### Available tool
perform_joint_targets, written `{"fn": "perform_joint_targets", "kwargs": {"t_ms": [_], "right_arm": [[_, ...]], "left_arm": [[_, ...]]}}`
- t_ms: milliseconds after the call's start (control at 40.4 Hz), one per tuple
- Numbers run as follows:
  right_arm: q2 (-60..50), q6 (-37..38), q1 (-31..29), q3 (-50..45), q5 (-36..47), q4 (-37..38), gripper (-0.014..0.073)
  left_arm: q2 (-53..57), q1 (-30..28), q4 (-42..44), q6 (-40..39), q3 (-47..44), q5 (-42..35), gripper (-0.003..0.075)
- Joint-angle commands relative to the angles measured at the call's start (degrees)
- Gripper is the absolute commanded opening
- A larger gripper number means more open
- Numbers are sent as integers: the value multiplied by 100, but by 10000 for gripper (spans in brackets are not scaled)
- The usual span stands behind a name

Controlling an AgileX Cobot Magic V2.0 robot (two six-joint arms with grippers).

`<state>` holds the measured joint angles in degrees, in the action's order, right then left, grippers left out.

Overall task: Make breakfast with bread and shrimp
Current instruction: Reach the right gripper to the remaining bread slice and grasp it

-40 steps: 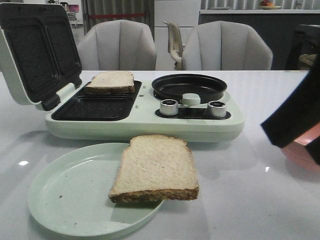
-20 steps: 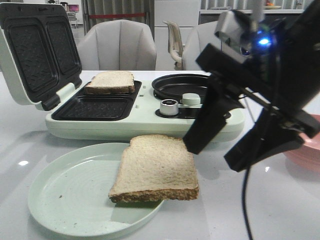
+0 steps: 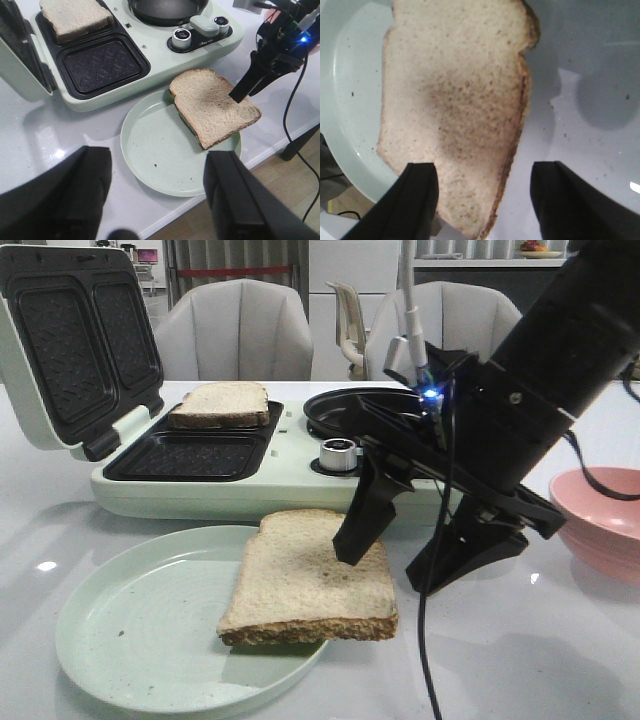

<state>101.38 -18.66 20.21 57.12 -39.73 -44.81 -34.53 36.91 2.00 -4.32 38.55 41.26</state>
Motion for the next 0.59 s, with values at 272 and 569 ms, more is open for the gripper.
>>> {"fn": "perform_joint_targets", "kwargs": {"t_ms": [272, 569], "right_arm": [[270, -84, 3, 567, -51, -252, 504], [340, -84, 3, 621, -146, -252, 435]], "left_arm": [[1, 38, -37, -18, 154, -440, 454], [1, 38, -37, -18, 154, -440, 454]]}}
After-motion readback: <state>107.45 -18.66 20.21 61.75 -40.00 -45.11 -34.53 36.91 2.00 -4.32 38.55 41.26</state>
